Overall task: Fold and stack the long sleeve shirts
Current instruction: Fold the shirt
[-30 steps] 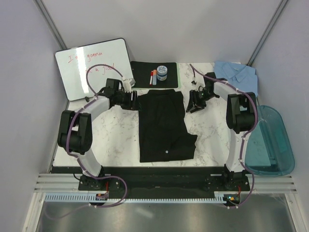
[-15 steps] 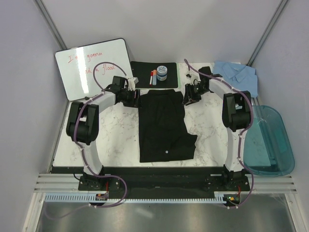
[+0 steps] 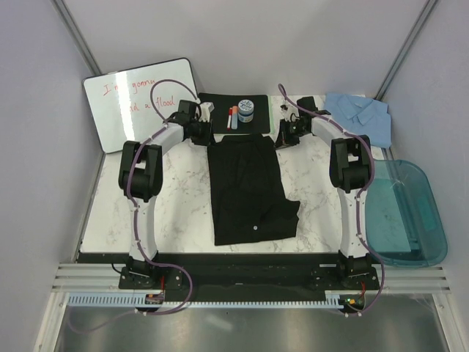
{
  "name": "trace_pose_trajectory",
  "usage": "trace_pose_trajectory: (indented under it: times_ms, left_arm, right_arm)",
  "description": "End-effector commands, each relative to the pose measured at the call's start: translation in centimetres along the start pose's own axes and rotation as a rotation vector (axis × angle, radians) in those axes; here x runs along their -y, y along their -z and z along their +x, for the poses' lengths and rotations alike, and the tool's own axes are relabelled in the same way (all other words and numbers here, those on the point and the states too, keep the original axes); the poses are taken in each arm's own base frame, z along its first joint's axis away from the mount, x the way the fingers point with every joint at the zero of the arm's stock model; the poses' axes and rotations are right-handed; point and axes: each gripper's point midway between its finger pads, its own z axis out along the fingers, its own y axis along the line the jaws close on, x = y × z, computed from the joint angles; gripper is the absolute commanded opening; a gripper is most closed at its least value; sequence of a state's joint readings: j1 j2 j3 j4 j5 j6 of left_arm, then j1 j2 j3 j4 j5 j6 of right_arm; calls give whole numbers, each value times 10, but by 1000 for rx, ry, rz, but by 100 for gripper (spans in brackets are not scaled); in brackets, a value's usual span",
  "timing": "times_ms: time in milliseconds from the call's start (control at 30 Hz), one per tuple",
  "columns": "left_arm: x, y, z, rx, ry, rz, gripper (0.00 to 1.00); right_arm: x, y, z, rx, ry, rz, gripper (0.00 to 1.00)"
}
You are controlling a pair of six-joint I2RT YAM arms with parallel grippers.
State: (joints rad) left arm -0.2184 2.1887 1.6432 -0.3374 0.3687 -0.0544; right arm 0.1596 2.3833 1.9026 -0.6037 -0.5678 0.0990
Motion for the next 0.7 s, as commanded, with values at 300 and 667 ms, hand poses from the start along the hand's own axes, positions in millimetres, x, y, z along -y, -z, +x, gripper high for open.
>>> trace_pose_trajectory:
  times_ms: [300,667]
  left_arm:
    - [14,40,-55,85,-175,8,45]
    - [123,134,55,-47,-152,302,78]
  right_arm:
    - [-19,55,-47,134,64,44,51]
    - [-55,154,145,-229,-234,-157,86]
